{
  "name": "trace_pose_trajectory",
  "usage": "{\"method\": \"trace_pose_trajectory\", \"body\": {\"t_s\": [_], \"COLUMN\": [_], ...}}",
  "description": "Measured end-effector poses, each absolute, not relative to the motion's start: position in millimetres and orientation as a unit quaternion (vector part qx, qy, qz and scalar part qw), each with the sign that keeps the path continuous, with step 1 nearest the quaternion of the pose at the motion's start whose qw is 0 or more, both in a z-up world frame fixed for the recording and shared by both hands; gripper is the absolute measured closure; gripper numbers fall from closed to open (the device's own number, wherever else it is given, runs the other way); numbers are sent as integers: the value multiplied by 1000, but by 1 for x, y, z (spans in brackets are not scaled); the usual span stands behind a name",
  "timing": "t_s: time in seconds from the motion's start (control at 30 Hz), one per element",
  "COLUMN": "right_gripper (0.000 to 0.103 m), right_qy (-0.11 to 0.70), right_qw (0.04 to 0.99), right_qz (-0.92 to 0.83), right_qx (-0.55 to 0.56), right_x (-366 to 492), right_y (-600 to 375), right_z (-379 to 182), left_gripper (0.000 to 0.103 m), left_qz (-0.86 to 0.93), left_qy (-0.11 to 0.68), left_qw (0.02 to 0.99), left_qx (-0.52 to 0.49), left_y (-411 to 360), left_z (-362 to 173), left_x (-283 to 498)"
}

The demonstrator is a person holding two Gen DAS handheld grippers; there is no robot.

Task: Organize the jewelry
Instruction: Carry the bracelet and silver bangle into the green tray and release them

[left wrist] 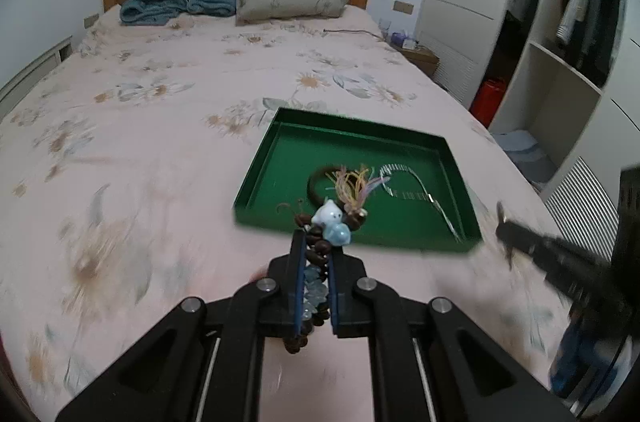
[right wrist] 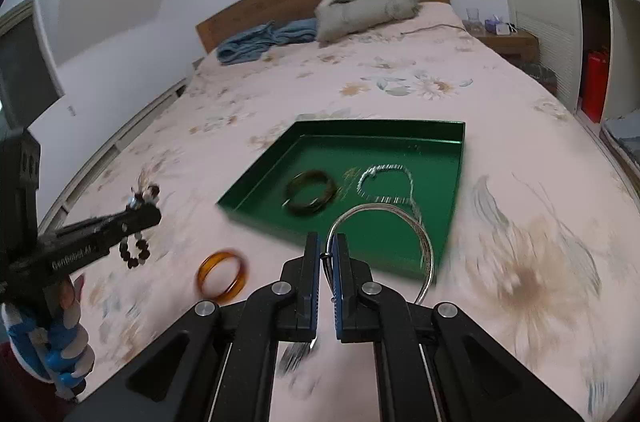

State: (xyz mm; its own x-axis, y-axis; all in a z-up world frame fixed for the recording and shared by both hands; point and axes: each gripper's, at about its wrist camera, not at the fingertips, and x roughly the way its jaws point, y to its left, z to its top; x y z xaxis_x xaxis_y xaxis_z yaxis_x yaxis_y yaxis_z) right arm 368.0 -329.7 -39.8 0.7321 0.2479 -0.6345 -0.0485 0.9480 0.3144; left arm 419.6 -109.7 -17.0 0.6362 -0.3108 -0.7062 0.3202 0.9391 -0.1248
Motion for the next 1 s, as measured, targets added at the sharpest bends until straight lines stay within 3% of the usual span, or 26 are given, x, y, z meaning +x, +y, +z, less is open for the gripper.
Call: {"method": "trace_pose_trajectory", "body": {"t_s": [0.27,0.6,0.67,0.73,0.77,1.0], "right_gripper": [97,96,90,67,63,62], "right_qy": [411,444,443,436,431,386], "right_qw": [899,887,885,887,890,910], "right_qz": [62,62,64,63,62,56], "right_qx": [141,113,125,136,138,139], "right_x": [451,468,469,466,464,420], "right_y": [-345,-344,-346,-349,-351,-360], "right_z": [-98,-123,-120,-112,-106,-47], "left_gripper": [94,93,93,92,92,89], "left_qz": [-145,-107,-113,-119,-123,-140], "left_qy": [452,484,492,495,491,445], "left_qw": [880,869,863,860,862,884], "left_qx": [-6,-4,-13,-19,-20,-27], "left_y": [-141,-140,-138,-136,-133,-111], "left_z": [-78,-128,-126,-120,-113,-47], "left_x": [529,566,568,566,563,518]}}
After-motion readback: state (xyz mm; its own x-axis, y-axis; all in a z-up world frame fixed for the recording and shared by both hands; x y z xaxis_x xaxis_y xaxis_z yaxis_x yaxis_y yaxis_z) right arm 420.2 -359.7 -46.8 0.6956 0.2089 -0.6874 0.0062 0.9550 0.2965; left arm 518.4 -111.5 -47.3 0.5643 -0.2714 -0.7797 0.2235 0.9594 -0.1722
